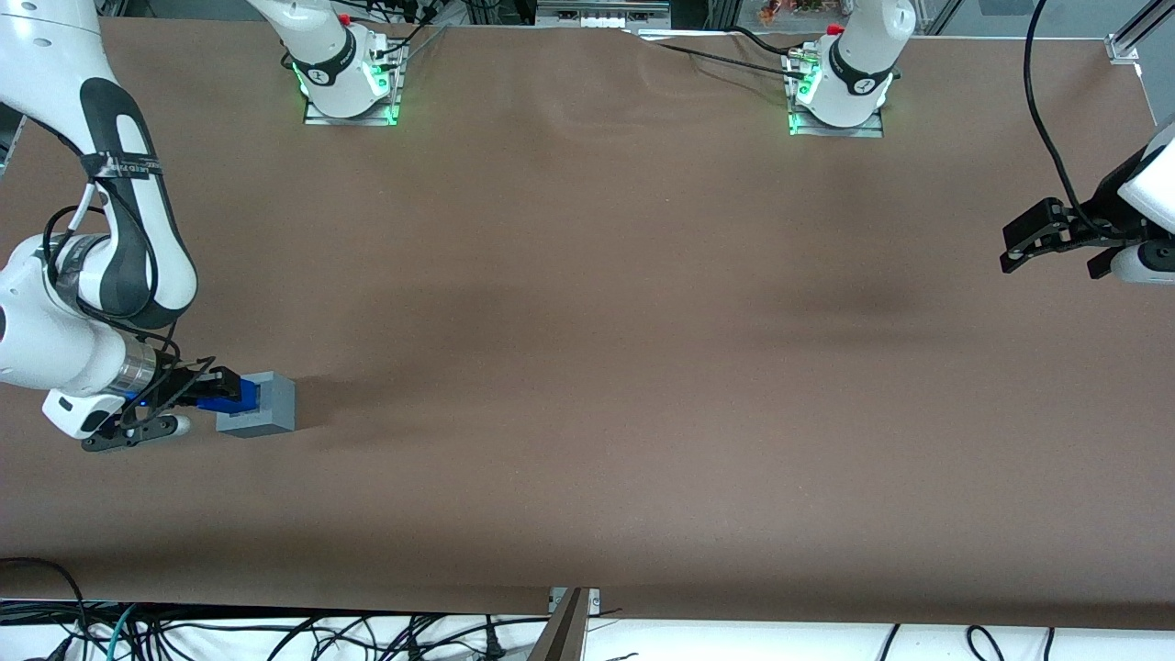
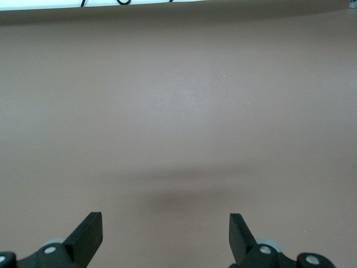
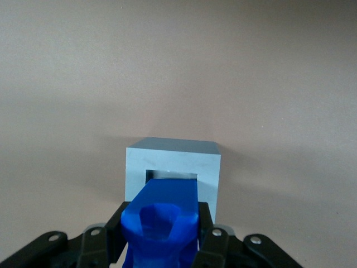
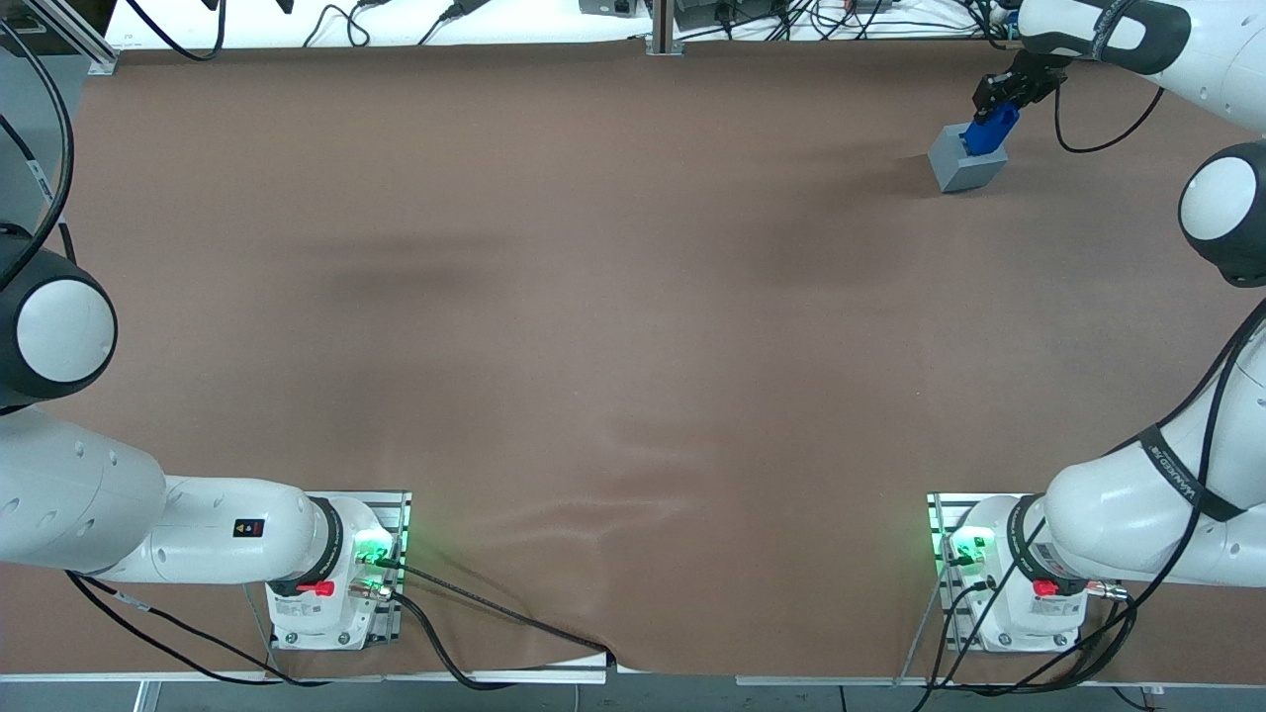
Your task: Insert blue part into gray base with right arm
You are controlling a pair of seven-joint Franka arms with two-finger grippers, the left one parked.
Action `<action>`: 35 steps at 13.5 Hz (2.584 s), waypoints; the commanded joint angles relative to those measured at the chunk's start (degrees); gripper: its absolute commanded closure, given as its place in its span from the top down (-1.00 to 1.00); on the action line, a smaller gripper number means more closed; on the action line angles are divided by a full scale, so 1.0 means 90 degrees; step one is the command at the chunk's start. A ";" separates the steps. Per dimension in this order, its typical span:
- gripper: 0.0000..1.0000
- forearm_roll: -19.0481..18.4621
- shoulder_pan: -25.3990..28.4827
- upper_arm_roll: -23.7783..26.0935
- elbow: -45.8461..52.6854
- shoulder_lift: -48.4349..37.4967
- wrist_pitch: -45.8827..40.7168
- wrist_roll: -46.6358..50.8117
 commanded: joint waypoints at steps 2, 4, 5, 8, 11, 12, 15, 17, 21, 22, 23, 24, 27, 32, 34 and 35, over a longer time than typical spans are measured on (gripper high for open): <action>-0.66 -0.0106 -0.0005 0.0031 0.0183 0.0110 -0.0045 0.0147; -0.66 -0.0115 0.0005 0.0031 0.0193 0.0139 -0.0026 0.0273; -0.66 -0.0115 0.0005 0.0041 0.0193 0.0149 -0.0026 0.0283; -0.66 -0.0154 0.0014 0.0041 0.0193 0.0188 0.0052 0.0284; -0.66 -0.0271 0.0014 0.0041 0.0193 0.0218 0.0218 0.0313; -0.66 -0.0272 0.0024 0.0041 0.0193 0.0237 0.0257 0.0323; -0.66 -0.0281 0.0034 0.0060 0.0173 0.0247 0.0258 0.0518; 0.38 -0.0272 0.0034 0.0070 0.0115 0.0247 0.0325 0.0605; 0.99 -0.0339 0.0034 0.0109 0.0066 -0.0074 0.0238 0.0703; 0.99 -0.0340 0.0024 0.0109 0.0075 -0.0211 0.0112 0.0703; 0.99 -0.0379 0.0024 0.0109 0.0076 -0.0318 0.0024 0.0703; 0.99 -0.0447 0.0024 0.0119 0.0076 -0.0397 -0.0093 0.0703; 0.99 -0.0486 0.0034 0.0129 0.0066 -0.0688 -0.0336 0.0703; 0.99 -0.0448 0.0024 0.0402 0.0066 -0.2318 -0.2346 0.0957; 0.99 -0.0408 0.0015 0.0480 0.0143 -0.2798 -0.3088 0.0977; 0.99 -0.0399 0.0014 0.0490 0.0144 -0.3013 -0.3363 0.0987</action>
